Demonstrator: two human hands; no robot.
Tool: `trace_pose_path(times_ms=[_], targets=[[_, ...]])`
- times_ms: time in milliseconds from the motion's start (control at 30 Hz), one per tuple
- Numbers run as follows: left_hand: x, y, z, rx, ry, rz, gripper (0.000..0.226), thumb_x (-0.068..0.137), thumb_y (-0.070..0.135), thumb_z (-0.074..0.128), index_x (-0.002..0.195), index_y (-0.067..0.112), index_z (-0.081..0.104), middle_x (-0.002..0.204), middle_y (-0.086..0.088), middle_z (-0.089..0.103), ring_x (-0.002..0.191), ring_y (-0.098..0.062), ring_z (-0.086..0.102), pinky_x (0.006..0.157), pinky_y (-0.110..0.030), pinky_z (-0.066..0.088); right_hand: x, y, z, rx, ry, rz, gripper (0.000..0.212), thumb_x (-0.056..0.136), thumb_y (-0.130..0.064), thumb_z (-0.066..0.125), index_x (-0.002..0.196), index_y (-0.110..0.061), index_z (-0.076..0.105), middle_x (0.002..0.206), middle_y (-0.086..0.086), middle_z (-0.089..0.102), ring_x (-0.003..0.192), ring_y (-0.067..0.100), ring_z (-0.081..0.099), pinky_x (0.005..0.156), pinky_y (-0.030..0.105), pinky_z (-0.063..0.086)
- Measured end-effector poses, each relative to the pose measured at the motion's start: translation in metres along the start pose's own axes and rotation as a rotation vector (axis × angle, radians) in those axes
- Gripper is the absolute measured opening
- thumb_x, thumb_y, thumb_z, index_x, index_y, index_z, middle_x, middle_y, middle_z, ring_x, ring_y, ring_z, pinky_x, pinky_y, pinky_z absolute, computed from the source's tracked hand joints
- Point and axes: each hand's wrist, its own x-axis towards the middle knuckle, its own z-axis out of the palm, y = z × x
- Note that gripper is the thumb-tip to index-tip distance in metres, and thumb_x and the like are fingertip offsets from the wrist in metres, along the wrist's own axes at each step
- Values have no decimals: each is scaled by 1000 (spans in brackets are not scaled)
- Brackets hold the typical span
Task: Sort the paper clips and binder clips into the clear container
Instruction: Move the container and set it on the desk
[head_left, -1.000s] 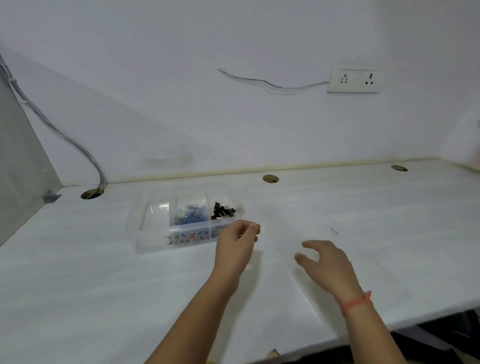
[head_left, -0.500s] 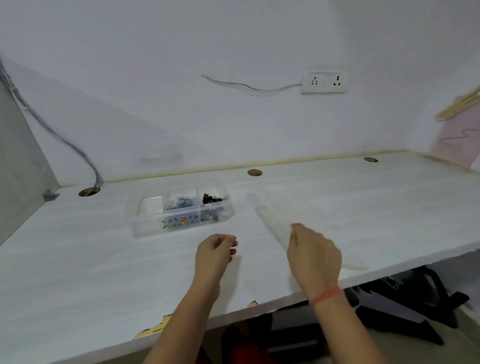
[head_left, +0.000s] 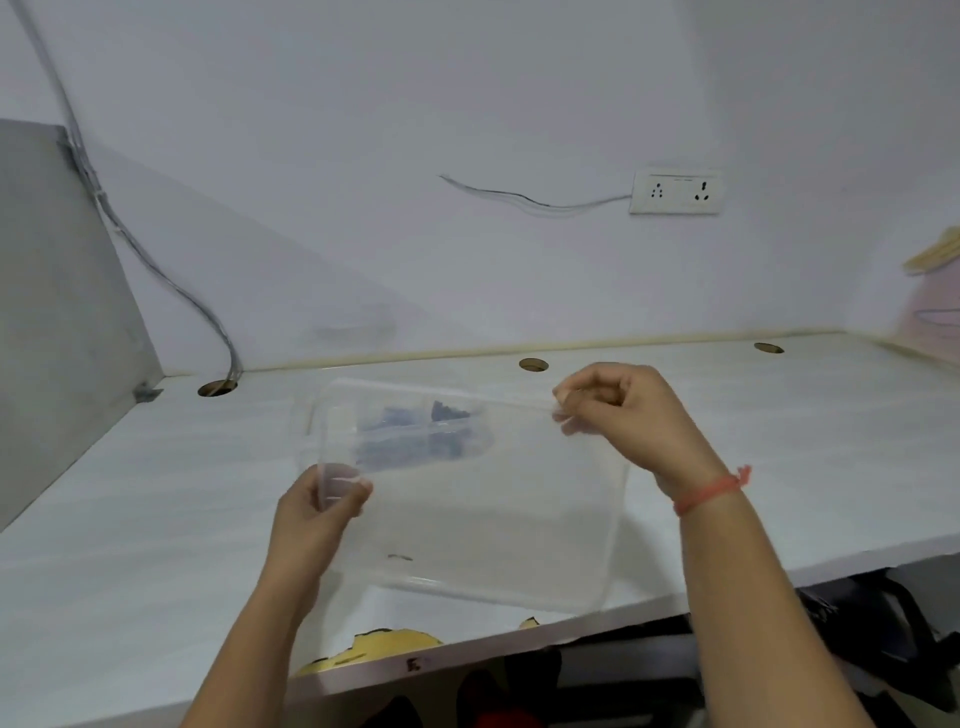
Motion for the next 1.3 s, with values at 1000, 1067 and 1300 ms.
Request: trace_pose_path(times_ms=[1000,1067,1300], targets=[[152,-10,-10,226,351,-86,47,97,10,29,142,10,40,146,-10,45,132,-30,41,106,-36,34,182,122,161,-144,54,454,21,91,-18,43,84,-4,57,83,10,56,80,28,51,74,31,39],[151,-14,-11,267,379,-90,45,96,11,30,139,9,45,141,-13,50,127,-32,45,104,-40,37,180,124,160,-182,54,428,22,91,-19,44,78,-5,54,76,9,52,76,27,49,70,30,37],[94,-17,-17,352,489,-67,41,91,14,35,124,10,59,124,-13,64,113,-34,56,95,-46,46,130,123,137,-279,-38,407,25,90,-31,48,78,-10,47,73,4,50,70,25,50,68,35,42]])
